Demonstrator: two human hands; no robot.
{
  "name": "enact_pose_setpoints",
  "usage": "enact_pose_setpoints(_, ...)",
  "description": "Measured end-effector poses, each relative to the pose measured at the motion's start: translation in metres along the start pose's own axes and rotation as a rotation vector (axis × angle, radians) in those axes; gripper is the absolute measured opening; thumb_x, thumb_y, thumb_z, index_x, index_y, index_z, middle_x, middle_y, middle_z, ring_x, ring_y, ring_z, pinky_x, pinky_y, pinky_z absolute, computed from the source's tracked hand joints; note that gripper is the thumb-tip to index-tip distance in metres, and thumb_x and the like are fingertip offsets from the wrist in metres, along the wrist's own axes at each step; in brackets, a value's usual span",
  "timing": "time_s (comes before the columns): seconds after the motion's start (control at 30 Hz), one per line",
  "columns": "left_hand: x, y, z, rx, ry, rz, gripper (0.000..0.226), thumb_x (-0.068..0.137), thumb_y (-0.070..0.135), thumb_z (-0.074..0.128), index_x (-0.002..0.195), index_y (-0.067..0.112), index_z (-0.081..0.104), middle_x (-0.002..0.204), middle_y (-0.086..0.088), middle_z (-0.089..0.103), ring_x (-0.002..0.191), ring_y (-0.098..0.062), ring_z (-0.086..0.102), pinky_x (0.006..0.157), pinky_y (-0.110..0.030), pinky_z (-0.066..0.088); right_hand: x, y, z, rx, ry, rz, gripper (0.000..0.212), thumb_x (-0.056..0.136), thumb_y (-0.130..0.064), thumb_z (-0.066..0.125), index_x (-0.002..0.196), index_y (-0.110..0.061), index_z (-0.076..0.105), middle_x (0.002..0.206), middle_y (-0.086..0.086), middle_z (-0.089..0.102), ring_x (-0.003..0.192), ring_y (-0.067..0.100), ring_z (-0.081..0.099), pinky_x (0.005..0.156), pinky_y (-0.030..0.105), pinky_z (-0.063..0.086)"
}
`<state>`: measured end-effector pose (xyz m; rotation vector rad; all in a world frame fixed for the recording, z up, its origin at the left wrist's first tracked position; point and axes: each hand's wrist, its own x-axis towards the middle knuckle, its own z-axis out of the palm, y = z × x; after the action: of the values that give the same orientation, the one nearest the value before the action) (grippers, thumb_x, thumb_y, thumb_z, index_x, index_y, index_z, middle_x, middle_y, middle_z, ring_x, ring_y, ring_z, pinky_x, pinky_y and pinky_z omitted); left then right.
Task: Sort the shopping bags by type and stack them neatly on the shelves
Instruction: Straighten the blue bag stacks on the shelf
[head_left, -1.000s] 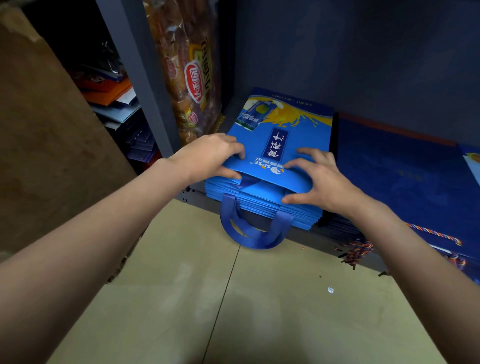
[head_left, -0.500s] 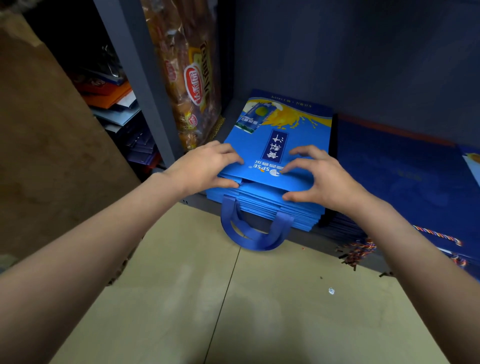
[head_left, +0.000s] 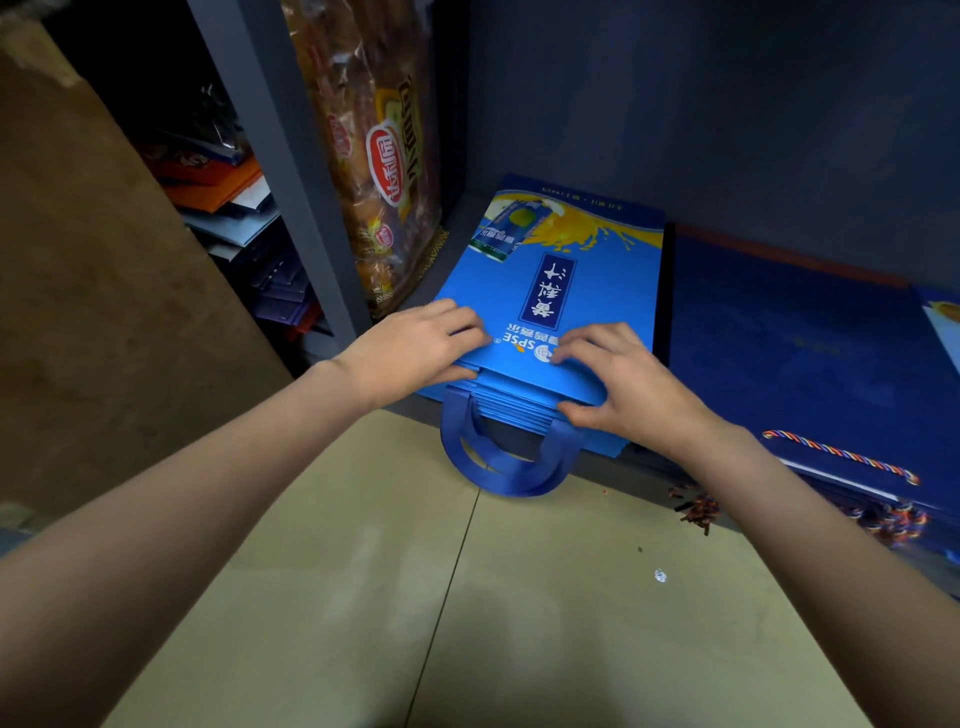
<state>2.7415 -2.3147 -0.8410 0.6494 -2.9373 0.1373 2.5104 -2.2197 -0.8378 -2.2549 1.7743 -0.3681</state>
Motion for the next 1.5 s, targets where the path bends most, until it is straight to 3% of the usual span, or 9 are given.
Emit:
enact_pose_setpoints(0.1,-0.006,-0.003,0.007,-0.036,-0.075,-0.028,0.040,0.081,0.034,0.063,0.108,0.004,0.066,0.102,-0.012,0.065,0.088,-0.031,0.064,0.068,-0.039,0.058,-0.002,0.005,0.000,-0.057,-0.110,0.042,0.062,0.073,-0.035,0.076,0.128,-0.025,0.049,0.138,0.000,0.038,0.128,0.022,0.027,0.108,0.040,0.027)
enact_pose_setpoints(0.3,0.015,0.020,0.006,-0.022,-0.250,-0.191,0.070,0.082,0.051,0.061,0.137,0.018,0.034,0.142,0.000,0.033,0.128,-0.024,0.032,0.103,-0.037,0.032,-0.007,0.014,-0.005,-0.099,-0.268,0.128,0.092,0.071,-0.037,0.078,0.145,-0.034,0.023,0.152,0.002,0.013,0.138,0.021,0.009,0.114,0.034,0.014)
enact_pose_setpoints(0.47,0.035,0.019,-0.002,-0.043,-0.333,-0.192,0.074,0.080,0.054,0.060,0.139,0.021,0.030,0.143,0.001,0.032,0.127,-0.024,0.032,0.101,-0.038,0.032,-0.004,0.016,-0.019,-0.060,-0.264,0.103,0.085,0.072,-0.030,0.078,0.143,-0.028,0.032,0.150,0.004,0.024,0.136,0.024,0.022,0.110,0.026,0.018)
enact_pose_setpoints(0.73,0.037,0.015,-0.015,-0.041,-0.245,-0.224,0.076,0.076,0.058,0.063,0.137,0.025,0.032,0.139,0.004,0.036,0.125,-0.023,0.033,0.099,-0.039,0.032,-0.001,0.015,-0.043,0.000,-0.148,0.026,0.069,0.073,-0.021,0.078,0.135,-0.022,0.048,0.138,0.006,0.045,0.127,0.021,0.042,0.103,0.017,0.024)
enact_pose_setpoints(0.97,0.046,0.002,-0.039,-0.163,-0.129,-0.227,0.057,0.079,0.055,0.060,0.126,0.025,0.052,0.119,-0.002,0.061,0.107,-0.026,0.052,0.088,-0.036,0.043,0.003,0.015,-0.061,0.010,-0.061,-0.012,0.063,0.072,-0.016,0.077,0.130,-0.018,0.055,0.133,0.008,0.051,0.124,0.022,0.047,0.099,0.013,0.024)
enact_pose_setpoints(1.03,0.051,-0.001,-0.046,-0.197,-0.161,-0.247,0.052,0.080,0.054,0.059,0.124,0.026,0.055,0.113,-0.003,0.064,0.103,-0.025,0.055,0.083,-0.032,0.040,-0.004,0.012,-0.056,-0.059,-0.010,-0.024,0.068,0.071,-0.019,0.078,0.134,-0.017,0.051,0.139,0.010,0.043,0.125,0.027,0.043,0.104,0.026,0.031)
enact_pose_setpoints(1.13,0.059,-0.002,-0.053,-0.214,-0.217,-0.256,0.046,0.083,0.050,0.060,0.121,0.023,0.059,0.112,-0.002,0.065,0.103,-0.023,0.057,0.082,-0.029,0.038,-0.016,0.004,-0.041,-0.220,0.147,-0.065,0.076,0.069,-0.020,0.079,0.136,-0.015,0.044,0.140,0.011,0.038,0.117,0.031,0.041,0.090,0.046,0.047)
enact_pose_setpoints(1.27,0.063,-0.005,-0.056,-0.289,-0.228,-0.276,0.041,0.084,0.046,0.061,0.116,0.021,0.062,0.111,-0.001,0.067,0.104,-0.022,0.057,0.083,-0.028,0.038,-0.025,-0.001,-0.025,-0.367,0.412,-0.096,0.070,0.072,-0.013,0.075,0.133,-0.013,0.041,0.138,0.016,0.035,0.118,0.035,0.037,0.097,0.051,0.034)
enact_pose_setpoints(1.5,0.063,-0.008,-0.061,-0.311,-0.166,-0.292,0.042,0.083,0.047,0.061,0.116,0.023,0.062,0.112,-0.002,0.067,0.106,-0.024,0.057,0.089,-0.033,0.042,-0.053,-0.002,-0.011,-0.296,0.712,-0.104,0.036,0.079,-0.001,0.062,0.112,-0.012,0.050,0.122,0.011,0.040,0.109,0.032,0.042,0.092,0.048,0.035)
